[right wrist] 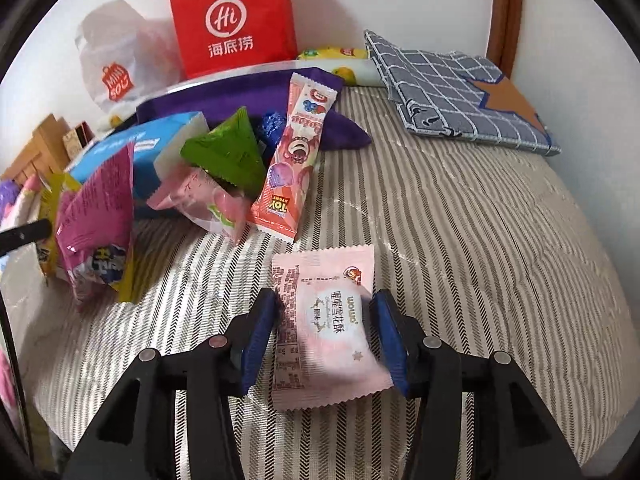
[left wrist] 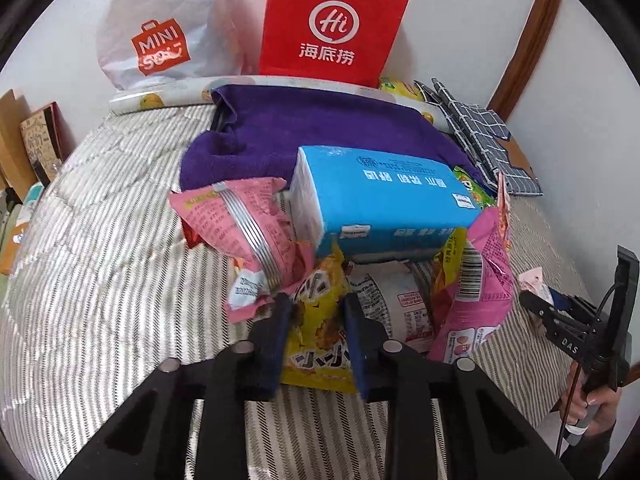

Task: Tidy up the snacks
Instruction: 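Carry the yellow bag and pink wrapper in both grippers over the purple towel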

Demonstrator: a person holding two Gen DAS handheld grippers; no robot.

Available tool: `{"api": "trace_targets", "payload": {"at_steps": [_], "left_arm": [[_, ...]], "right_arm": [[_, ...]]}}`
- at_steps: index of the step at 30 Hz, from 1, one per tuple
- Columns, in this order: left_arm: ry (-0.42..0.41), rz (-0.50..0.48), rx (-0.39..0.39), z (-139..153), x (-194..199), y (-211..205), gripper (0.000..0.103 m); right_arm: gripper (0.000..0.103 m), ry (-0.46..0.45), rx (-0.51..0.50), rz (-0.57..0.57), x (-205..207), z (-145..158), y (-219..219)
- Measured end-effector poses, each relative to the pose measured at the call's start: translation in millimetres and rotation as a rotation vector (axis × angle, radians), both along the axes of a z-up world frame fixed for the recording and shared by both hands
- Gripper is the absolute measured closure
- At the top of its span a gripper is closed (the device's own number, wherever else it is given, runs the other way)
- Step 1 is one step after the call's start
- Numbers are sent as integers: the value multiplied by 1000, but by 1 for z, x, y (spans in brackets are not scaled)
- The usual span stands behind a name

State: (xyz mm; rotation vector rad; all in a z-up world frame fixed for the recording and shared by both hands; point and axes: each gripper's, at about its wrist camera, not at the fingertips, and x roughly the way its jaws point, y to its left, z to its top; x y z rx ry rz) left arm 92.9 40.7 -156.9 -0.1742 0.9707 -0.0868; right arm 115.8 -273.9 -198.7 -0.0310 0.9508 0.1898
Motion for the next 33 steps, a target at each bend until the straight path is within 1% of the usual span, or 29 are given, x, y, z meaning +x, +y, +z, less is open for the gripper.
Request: {"api": "trace_targets", "payload": {"at_steps": [1,2,4,5,6,9,10,12,14,18,26,33], "left_arm": [[9,0,3,-2,1,-1,68],[7,0,10,-5,2,-1,66],[4,-5,11,-7,3,-2,66],[4,-11,10,-7,3,-3,68],[1,-18,15,-6,3,-4,72],[-7,-35,26,0,2,-4,78],[-8,-39,22,2,1,-3,79],[-18,-45,9,7,-2,1,84],[-29,-52,-3,12,-6,4,84],[-56,-69,0,22,-13,7,85],[-133,-96,-40,52,-25,10,85],[-188,-114,-56,81,-16,0,85]], "right_arm": [[63,-4,7,-1,-1,1,0],[67,-7,16,-3,-2,3,-2],[71,-14,28,-10,-5,8,-4],[71,-19,31,-15,-7,11,-5],[71,-27,34,-20,-8,14,-6],[71,-45,36,-38,-13,21,-7],[71,-48,37,-44,-13,23,-7],[71,-58,43,-56,-15,28,-7],[71,-73,49,-63,-18,34,-5],[71,-102,61,-74,-23,49,1],[71,-168,70,-74,-32,84,19],[71,-227,87,-47,-27,119,36]]}}
